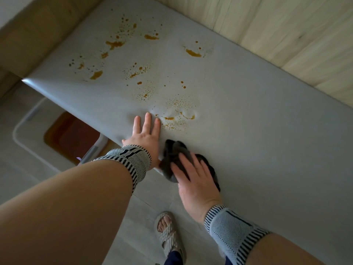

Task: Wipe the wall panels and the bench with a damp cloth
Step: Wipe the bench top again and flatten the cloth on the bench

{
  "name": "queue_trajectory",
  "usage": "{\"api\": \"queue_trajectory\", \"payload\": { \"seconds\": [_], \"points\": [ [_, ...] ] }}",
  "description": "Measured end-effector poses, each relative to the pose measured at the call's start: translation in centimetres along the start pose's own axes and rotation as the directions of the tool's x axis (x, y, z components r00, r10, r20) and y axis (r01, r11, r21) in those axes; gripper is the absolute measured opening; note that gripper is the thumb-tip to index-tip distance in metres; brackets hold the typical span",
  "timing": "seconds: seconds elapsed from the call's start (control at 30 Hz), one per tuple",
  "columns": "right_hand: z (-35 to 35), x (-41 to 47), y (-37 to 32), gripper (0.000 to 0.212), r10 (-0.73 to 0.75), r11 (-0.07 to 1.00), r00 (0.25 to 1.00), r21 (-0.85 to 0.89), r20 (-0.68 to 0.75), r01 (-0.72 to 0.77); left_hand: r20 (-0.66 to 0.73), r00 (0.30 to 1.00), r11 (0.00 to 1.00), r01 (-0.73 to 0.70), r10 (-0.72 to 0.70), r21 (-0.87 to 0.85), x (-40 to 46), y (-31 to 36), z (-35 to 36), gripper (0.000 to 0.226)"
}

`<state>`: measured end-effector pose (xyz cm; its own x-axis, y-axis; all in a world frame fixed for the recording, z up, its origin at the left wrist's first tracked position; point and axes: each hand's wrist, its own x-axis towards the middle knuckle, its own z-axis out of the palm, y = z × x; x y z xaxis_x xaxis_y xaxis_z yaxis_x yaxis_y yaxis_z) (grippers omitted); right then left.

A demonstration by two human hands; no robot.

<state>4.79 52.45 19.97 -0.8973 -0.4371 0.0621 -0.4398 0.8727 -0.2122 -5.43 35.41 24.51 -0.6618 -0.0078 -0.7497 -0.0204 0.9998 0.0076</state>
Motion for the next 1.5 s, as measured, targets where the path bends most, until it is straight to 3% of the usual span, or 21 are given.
{"api": "queue_trajectory", "payload": {
  "seconds": [0.1,0.17,0.27,0.33,0.4,0.47,0.53,0.57,0.63,0.7,0.73,0.8,0.87,0.97,1.07,1.17,1.23,1.33,1.4,1.43,1.5],
  "points": [
    [-0.1,2.1,2.6,0.047,-0.018,0.999,0.998,-0.03,-0.058,0.017,0.048,0.999,0.999,-0.027,0.025,0.027,0.3,-0.3,-0.3,0.145],
    [-0.6,3.7,5.2,0.045,0.236,0.971,0.965,-0.007,-0.111,-0.238,0.078,0.996,0.998,-0.04,0.036,0.049,0.2,-0.4,-0.8,0.148],
    [-0.7,5.0,4.6,0.046,0.563,0.826,0.812,0.085,-0.154,-0.557,0.097,0.994,0.995,-0.049,0.04,0.091,-0.1,-0.2,-1.6,0.138],
    [0.1,4.0,1.9,0.05,0.436,0.898,0.882,0.021,-0.18,-0.44,0.099,0.994,0.996,-0.05,0.043,0.078,-0.1,-0.4,-1.8,0.13],
    [0.7,2.2,-0.3,0.057,0.142,0.99,0.988,-0.009,-0.065,-0.143,0.102,0.994,0.998,-0.045,0.041,0.041,0.0,-0.8,-1.8,0.119],
    [0.5,1.4,0.2,0.061,-0.142,0.99,0.989,0.003,0.03,0.142,0.109,0.993,0.999,-0.041,0.038,0.031,0.1,-1.1,-1.8,0.111],
    [0.0,2.5,2.7,0.052,-0.232,0.972,0.972,-0.036,0.032,0.233,0.108,0.993,0.999,-0.042,0.039,0.032,0.3,-1.1,-1.7,0.111],
    [-0.3,3.4,4.0,0.049,-0.172,0.984,0.985,-0.055,-0.016,0.171,0.107,0.994,0.999,-0.041,0.038,0.025,0.4,-1.1,-1.7,0.112],
    [-0.8,5.1,6.2,0.045,0.195,0.98,0.977,-0.009,-0.09,-0.197,0.105,0.994,0.999,-0.031,0.029,0.01,0.6,-1.2,-1.5,0.115],
    [-0.9,6.2,5.9,0.045,0.529,0.849,0.84,0.075,-0.124,-0.524,0.102,0.995,1.0,-0.02,0.019,0.01,0.7,-1.2,-1.4,0.116],
    [-0.6,6.2,4.8,0.046,0.562,0.827,0.814,0.073,-0.148,-0.558,0.1,0.995,1.0,-0.019,0.018,0.01,0.7,-1.2,-1.4,0.115],
    [-0.1,5.2,1.8,0.049,0.39,0.919,0.909,0.007,-0.147,-0.393,0.099,0.995,1.0,-0.018,0.016,0.017,0.7,-1.0,-1.4,0.112],
    [0.3,3.5,-0.4,0.054,0.057,0.998,0.998,-0.012,-0.031,-0.057,0.101,0.995,0.999,-0.019,0.015,0.033,0.7,-0.9,-1.4,0.109],
    [-0.2,3.5,1.6,0.049,-0.247,0.969,0.968,-0.003,0.036,0.248,0.107,0.994,0.999,-0.022,0.018,0.036,0.5,-0.7,-1.6,0.107],
    [-0.5,5.2,5.5,0.045,0.033,0.999,0.995,-0.022,-0.091,-0.035,0.104,0.994,0.999,-0.027,0.024,0.029,0.4,-0.7,-1.6,0.108],
    [-0.5,7.0,5.1,0.045,0.541,0.841,0.828,0.077,-0.147,-0.535,0.118,0.993,1.0,-0.012,0.01,0.012,0.6,-0.8,-1.6,0.111],
    [0.4,6.8,2.3,0.045,0.51,0.859,0.841,0.051,-0.18,-0.51,0.114,0.993,1.0,-0.023,0.021,0.015,0.6,-0.7,-1.7,0.11],
    [0.9,4.6,-1.0,0.052,0.092,0.996,0.995,-0.012,-0.032,-0.092,0.103,0.994,0.998,-0.025,0.019,0.06,0.4,-0.4,-1.8,0.105],
    [0.4,4.7,0.7,0.051,-0.149,0.989,0.988,-0.011,0.033,0.149,0.09,0.996,0.998,-0.026,0.02,0.06,0.5,-0.4,-1.5,0.104],
    [0.1,5.3,2.3,0.048,-0.153,0.988,0.988,-0.033,0.008,0.153,0.075,0.997,0.999,-0.029,0.026,0.038,0.6,-0.6,-1.3,0.104],
    [-0.4,6.9,5.1,0.042,0.092,0.994,0.992,-0.049,-0.088,-0.097,0.042,0.999,0.999,-0.03,0.031,-0.021,0.6,-0.9,-1.0,0.108]
  ]
}}
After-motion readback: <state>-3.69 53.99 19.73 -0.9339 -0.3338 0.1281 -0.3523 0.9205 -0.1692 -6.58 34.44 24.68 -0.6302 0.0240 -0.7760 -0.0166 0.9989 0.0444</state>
